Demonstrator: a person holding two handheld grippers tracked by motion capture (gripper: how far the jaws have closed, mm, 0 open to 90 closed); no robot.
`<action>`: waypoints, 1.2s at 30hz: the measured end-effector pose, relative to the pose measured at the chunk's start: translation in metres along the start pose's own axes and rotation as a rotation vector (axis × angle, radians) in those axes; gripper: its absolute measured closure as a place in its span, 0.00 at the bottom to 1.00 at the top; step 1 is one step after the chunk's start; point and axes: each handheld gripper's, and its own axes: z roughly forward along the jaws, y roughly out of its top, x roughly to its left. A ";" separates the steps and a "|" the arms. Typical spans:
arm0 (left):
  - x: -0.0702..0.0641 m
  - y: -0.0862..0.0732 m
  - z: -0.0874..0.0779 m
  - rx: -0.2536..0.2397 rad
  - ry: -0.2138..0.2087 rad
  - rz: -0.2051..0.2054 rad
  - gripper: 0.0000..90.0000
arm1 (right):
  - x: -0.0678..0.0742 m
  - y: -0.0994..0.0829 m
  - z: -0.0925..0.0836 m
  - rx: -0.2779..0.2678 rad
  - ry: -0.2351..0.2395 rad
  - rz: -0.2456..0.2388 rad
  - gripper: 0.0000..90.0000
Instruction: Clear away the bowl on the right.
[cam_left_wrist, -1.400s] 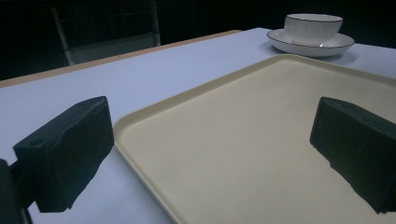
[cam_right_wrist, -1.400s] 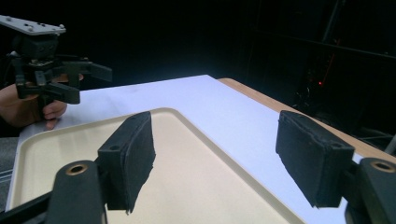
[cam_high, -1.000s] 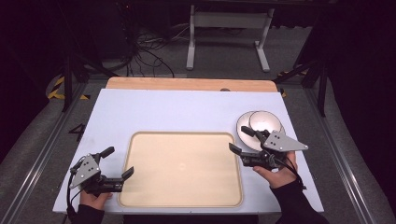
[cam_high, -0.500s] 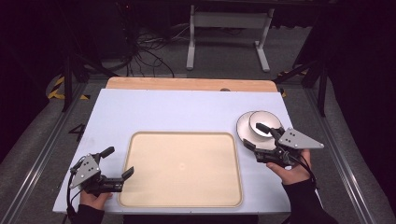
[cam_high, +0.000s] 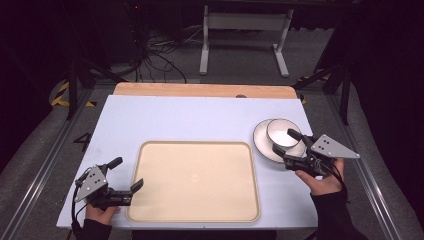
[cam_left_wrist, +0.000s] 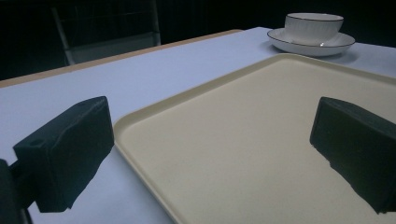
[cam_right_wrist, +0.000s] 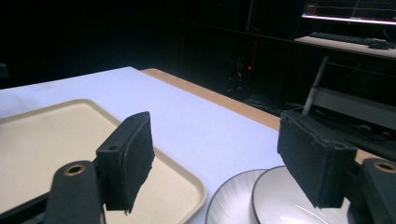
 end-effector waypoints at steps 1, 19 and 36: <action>0.000 0.000 0.000 0.000 0.000 -0.001 0.00 | -0.003 -0.002 -0.002 -0.003 -0.015 0.010 0.30; 0.000 0.000 0.000 0.000 -0.001 0.000 0.00 | -0.014 -0.007 -0.014 0.025 -0.182 0.045 0.36; 0.000 0.000 0.000 0.009 0.004 0.004 0.00 | -0.026 0.002 -0.014 0.033 -0.236 0.119 0.37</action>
